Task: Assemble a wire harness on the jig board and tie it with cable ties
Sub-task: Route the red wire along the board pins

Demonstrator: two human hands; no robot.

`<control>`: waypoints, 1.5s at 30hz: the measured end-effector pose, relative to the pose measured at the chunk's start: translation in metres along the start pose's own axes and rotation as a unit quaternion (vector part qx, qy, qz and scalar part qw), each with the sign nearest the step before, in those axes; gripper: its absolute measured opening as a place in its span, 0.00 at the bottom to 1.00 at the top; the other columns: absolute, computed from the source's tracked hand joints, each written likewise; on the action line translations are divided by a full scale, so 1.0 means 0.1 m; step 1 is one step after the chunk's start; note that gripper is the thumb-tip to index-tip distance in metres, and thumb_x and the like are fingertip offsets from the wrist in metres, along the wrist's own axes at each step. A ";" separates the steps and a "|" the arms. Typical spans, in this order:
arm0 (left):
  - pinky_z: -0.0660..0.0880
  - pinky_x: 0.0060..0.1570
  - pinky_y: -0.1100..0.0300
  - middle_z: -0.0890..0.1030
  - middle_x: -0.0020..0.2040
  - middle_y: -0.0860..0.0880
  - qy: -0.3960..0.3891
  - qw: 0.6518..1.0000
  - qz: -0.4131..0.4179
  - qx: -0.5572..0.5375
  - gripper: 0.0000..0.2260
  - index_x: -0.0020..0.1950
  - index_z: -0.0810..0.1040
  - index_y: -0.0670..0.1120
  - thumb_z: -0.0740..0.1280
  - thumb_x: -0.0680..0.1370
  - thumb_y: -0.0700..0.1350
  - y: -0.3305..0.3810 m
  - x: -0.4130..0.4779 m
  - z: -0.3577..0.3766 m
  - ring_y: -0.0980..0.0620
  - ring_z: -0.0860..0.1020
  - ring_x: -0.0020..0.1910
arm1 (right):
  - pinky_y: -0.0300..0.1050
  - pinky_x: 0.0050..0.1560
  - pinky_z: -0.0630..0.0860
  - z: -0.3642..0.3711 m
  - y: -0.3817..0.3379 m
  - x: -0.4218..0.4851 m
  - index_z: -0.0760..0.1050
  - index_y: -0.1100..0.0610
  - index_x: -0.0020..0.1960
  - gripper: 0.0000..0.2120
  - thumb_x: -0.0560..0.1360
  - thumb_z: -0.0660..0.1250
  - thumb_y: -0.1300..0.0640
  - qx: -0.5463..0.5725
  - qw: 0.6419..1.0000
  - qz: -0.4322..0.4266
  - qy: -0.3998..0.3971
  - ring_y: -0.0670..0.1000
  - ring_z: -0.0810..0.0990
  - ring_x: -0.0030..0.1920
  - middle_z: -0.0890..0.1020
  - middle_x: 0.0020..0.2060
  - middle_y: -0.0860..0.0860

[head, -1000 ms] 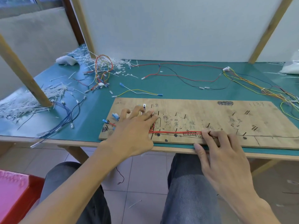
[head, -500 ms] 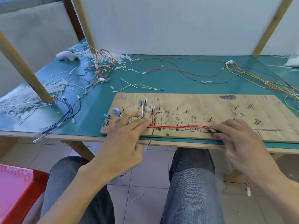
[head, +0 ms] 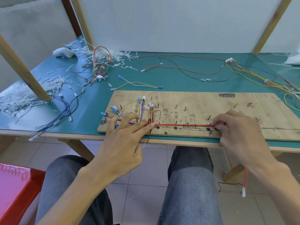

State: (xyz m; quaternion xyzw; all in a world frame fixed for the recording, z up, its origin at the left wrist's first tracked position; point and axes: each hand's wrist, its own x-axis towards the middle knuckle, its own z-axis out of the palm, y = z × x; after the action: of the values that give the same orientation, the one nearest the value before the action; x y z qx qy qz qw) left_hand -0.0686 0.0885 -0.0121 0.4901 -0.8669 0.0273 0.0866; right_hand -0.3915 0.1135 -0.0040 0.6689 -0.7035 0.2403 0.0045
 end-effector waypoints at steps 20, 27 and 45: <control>0.58 0.72 0.39 0.73 0.74 0.60 -0.004 0.997 -0.064 0.043 0.33 0.76 0.69 0.57 0.71 0.71 0.44 0.20 0.07 -0.02 0.49 0.59 0.79 | 0.57 0.34 0.78 0.19 0.04 -0.07 0.83 0.54 0.67 0.26 0.73 0.68 0.72 -0.094 0.995 -0.028 0.033 0.58 0.76 0.45 0.77 0.44 0.50; 0.53 0.73 0.40 0.76 0.73 0.55 0.005 0.995 -0.079 0.062 0.32 0.74 0.74 0.52 0.71 0.69 0.44 0.34 0.07 -0.02 0.49 0.62 0.78 | 0.52 0.35 0.76 0.25 0.05 -0.21 0.86 0.55 0.60 0.26 0.65 0.69 0.72 -0.143 0.983 -0.090 0.068 0.57 0.75 0.49 0.85 0.52 0.50; 0.64 0.63 0.49 0.74 0.66 0.56 0.027 0.998 -0.054 0.013 0.34 0.75 0.67 0.53 0.64 0.68 0.41 0.24 0.38 -0.24 0.47 0.63 0.68 | 0.60 0.57 0.79 0.05 -0.03 -0.34 0.76 0.52 0.74 0.33 0.70 0.68 0.68 -0.089 0.995 -0.042 -0.018 0.57 0.75 0.63 0.82 0.65 0.49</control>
State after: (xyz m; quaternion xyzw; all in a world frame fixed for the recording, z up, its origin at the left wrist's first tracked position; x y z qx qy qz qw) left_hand -0.1056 0.0720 0.0189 0.5360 -0.8364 0.0468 0.1046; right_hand -0.3832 0.1432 -0.0188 0.6991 -0.6931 0.1645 0.0613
